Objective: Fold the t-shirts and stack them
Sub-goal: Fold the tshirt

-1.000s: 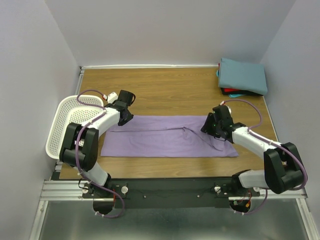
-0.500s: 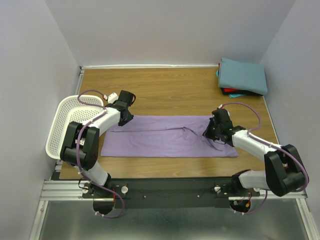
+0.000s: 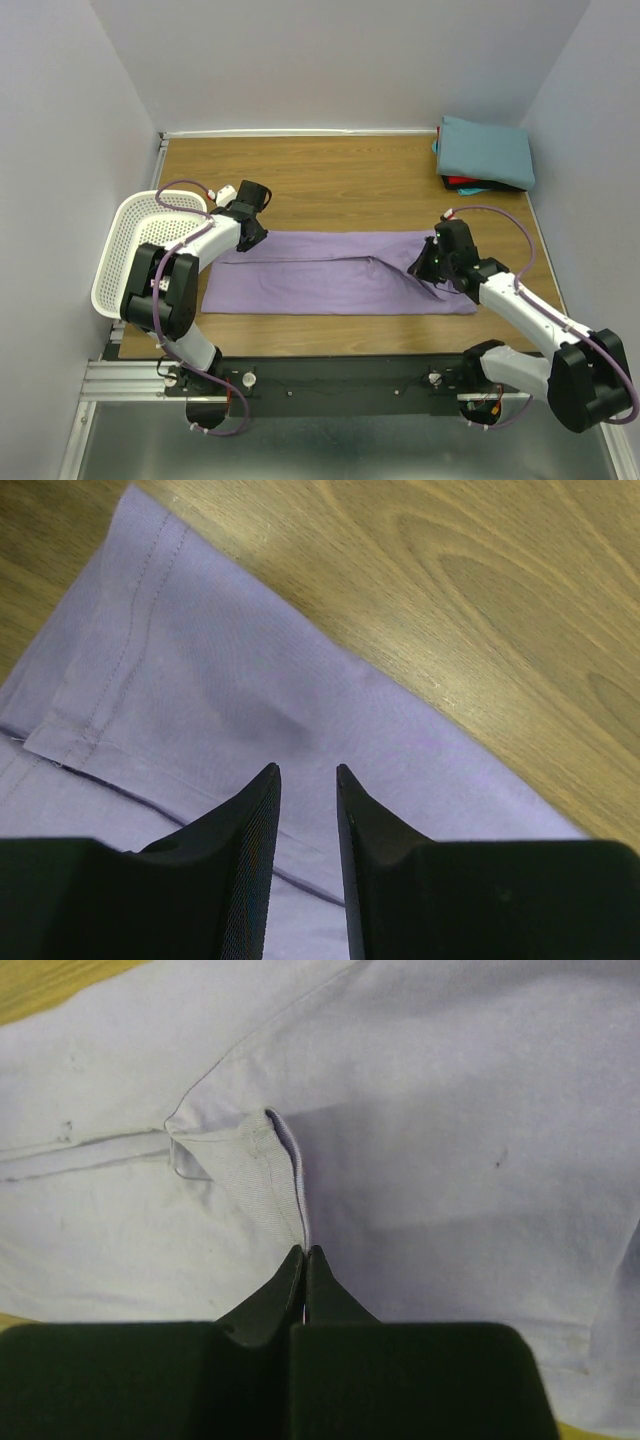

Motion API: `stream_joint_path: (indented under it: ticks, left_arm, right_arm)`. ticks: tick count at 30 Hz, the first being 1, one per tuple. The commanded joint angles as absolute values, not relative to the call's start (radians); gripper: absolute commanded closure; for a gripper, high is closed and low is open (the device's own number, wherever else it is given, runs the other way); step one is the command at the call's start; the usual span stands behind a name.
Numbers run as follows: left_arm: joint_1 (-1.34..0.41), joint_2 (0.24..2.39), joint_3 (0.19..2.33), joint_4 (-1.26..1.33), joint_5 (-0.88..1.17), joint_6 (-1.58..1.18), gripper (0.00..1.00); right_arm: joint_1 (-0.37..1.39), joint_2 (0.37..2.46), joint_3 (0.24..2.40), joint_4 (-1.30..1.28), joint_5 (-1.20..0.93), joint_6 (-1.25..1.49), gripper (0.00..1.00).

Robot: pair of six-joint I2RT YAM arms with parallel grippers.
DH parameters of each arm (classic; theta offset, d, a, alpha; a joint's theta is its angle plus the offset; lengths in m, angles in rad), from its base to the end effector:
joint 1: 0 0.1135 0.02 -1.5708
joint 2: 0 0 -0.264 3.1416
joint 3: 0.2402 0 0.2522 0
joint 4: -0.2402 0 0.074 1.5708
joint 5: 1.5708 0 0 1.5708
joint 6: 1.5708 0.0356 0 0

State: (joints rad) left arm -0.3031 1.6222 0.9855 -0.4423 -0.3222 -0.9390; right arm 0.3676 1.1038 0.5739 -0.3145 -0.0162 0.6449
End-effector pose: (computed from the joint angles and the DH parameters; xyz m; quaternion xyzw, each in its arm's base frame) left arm 0.3060 -0.0839 0.1848 -0.3364 0.8972 -0.0133 0.2859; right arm 0.2010 0.0780 0.1953 0.1263 0.9262 0.1789 0.3070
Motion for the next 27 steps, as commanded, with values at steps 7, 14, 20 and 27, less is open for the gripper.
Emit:
stream_joint_path:
  ticks: [7,14,20,27]
  left_arm:
    - [-0.307,1.628,0.996,-0.426,-0.319,-0.931,0.64]
    - [-0.307,1.637,0.992,-0.419,-0.314,-0.928,0.64]
    - [-0.307,1.637,0.991,-0.416,-0.314,-0.927,0.64]
    - [-0.307,1.641,0.991,-0.413,-0.308,-0.925,0.64]
  right_arm:
    - [0.390,1.098,0.623,-0.403,-0.066,0.634,0.98]
    - [0.446,1.156,0.620,-0.379,-0.048,0.653,0.98]
    - [0.503,1.196,0.644,-0.370,-0.021,0.681,0.98]
    - [0.548,1.259,0.661,-0.361,0.020,0.698,0.97]
